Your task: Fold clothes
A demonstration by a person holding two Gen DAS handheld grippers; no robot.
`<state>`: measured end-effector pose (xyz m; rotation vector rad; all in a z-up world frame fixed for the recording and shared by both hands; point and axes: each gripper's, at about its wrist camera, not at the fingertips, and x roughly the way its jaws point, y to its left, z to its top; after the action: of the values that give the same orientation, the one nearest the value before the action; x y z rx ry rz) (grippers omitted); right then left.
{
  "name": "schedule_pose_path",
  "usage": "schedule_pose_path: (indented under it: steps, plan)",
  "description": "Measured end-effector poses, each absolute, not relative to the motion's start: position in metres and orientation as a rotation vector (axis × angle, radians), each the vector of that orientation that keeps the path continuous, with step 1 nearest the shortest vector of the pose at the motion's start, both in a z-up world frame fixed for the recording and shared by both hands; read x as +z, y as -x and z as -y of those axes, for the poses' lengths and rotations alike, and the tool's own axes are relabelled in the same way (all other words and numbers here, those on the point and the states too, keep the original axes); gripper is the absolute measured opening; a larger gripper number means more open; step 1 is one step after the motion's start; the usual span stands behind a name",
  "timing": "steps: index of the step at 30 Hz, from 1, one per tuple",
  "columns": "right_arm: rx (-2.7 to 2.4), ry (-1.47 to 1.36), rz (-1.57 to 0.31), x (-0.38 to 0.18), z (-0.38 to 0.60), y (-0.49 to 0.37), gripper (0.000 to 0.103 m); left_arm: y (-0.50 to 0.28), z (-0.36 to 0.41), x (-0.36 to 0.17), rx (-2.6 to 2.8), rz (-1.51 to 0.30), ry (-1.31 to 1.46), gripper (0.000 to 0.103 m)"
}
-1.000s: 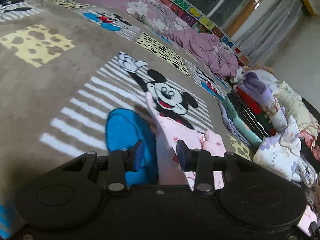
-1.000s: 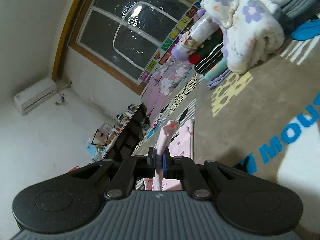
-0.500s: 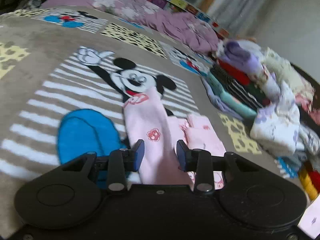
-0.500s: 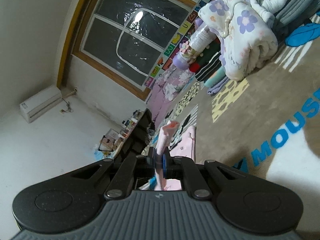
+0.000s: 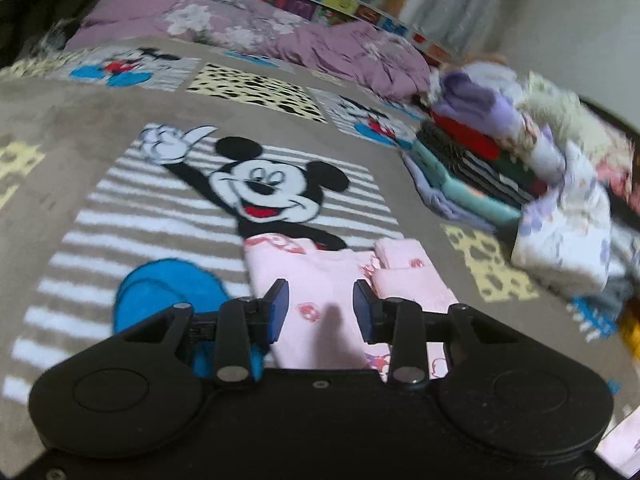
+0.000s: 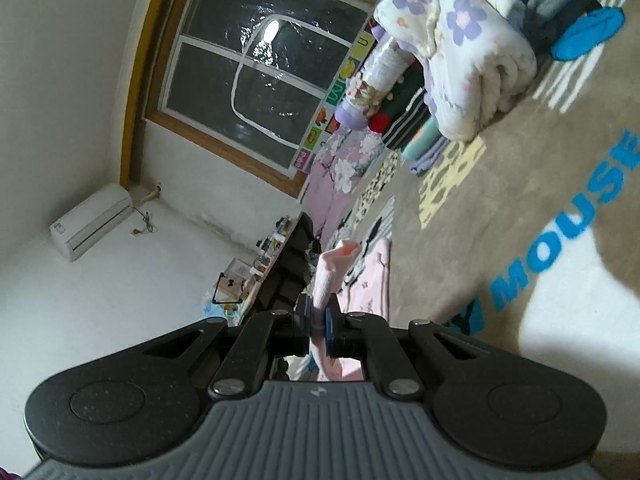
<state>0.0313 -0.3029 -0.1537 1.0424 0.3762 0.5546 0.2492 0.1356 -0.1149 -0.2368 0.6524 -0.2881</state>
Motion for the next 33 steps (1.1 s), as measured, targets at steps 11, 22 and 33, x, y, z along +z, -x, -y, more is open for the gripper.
schedule_pose_path:
  steps: [11, 22, 33]
  plan:
    - [0.543, -1.054, -0.386, -0.163, 0.31, -0.035, 0.009, -0.263, -0.1, -0.129, -0.216, -0.703, 0.033, 0.013]
    - [0.57, -1.059, -0.338, -0.16, 0.316, -0.034, 0.009, -0.262, -0.1, -0.129, -0.265, -0.672, 0.099, 0.001]
    - [0.586, -1.075, -0.363, -0.164, 0.316, -0.039, 0.01, -0.257, -0.118, -0.118, -0.248, -0.625, 0.149, 0.027]
